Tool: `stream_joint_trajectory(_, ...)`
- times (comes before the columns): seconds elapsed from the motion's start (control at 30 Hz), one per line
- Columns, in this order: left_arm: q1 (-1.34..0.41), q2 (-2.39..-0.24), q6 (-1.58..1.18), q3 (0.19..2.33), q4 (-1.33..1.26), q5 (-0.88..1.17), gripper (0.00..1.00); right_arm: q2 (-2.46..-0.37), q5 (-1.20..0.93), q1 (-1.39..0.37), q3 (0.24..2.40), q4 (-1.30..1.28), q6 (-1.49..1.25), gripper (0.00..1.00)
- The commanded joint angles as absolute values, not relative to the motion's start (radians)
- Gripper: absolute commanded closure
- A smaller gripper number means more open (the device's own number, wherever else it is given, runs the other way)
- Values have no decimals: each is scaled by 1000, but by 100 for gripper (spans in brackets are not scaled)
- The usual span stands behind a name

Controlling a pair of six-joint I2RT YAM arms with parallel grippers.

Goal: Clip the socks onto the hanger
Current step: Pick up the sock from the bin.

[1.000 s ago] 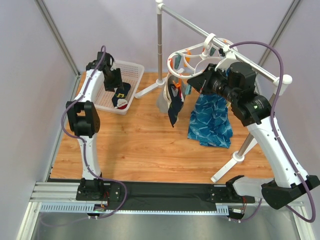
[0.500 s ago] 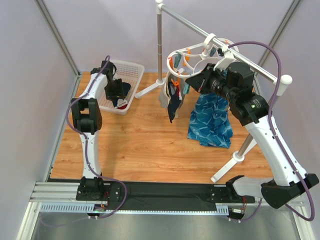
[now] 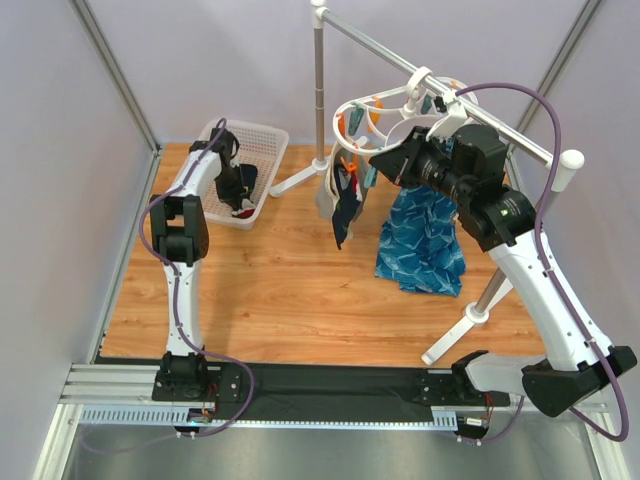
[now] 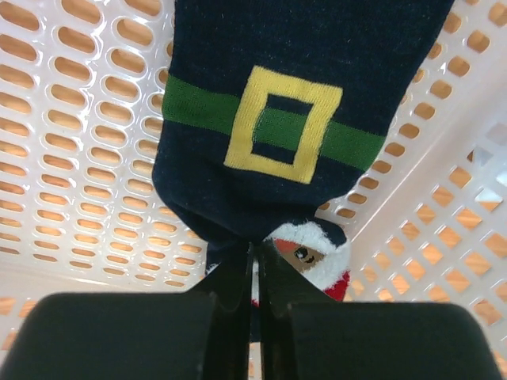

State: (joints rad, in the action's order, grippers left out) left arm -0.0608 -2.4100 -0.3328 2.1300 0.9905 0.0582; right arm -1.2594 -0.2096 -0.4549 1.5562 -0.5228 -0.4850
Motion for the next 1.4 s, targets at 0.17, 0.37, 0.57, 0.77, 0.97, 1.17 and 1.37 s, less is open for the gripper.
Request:
stream_joint_trajectory(0.17,-49,-2286,-353,2241,948,124,100,-1264,-247,-460,1540,-548,-499,100)
stream_joint_trajectory(0.37,-6,-2232,-406,2264,943,262,100,-1264,-247,-460,1534,-546,-500,100)
stream_joint_trajectory(0.57,-5,-2158,-448,2157,858,327,100,-1259,-244,-460,1532,-551,-495,100)
stream_joint_trajectory(0.77,-6,-2123,-468,2160,841,345,100,-1258,-241,-459,1537,-554,-494,100)
stream_joint_trajectory(0.97,18,-2105,-494,2175,853,386,100,-1259,-242,-460,1532,-552,-495,100)
stream_joint_trajectory(1.17,21,-1964,-596,2011,775,559,100,-1255,-248,-460,1520,-509,-511,100)
stream_joint_trajectory(1.37,18,-1674,-837,1626,516,796,100,-1273,-276,-460,1552,-488,-531,100)
